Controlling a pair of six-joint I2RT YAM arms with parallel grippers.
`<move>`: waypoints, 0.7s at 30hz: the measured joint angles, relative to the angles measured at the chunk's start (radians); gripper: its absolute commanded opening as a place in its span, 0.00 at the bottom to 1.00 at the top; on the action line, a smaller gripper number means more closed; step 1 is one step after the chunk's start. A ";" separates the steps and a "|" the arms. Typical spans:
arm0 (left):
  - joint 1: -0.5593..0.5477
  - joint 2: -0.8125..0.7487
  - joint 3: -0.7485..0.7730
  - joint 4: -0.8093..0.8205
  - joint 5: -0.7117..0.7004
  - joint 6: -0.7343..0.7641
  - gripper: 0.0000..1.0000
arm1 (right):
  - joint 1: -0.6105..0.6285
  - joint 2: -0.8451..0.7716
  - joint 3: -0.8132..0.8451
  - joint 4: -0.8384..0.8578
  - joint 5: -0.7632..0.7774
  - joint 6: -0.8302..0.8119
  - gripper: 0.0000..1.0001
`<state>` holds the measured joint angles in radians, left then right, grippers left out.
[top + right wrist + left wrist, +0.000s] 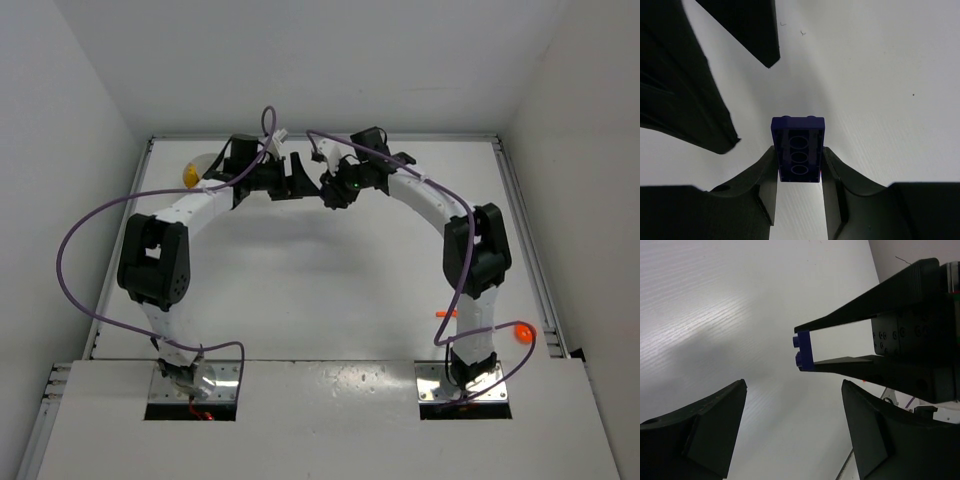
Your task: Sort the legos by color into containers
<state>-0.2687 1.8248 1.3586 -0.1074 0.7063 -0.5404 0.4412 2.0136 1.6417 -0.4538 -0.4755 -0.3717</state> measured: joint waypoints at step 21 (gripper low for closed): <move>0.000 0.017 0.008 -0.003 0.004 -0.001 0.37 | 0.056 -0.001 0.000 0.056 -0.003 0.035 0.00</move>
<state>-0.2687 1.8416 1.3663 -0.1108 0.7105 -0.5415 0.4973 2.0129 1.6417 -0.3973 -0.4786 -0.3370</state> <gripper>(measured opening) 0.441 0.360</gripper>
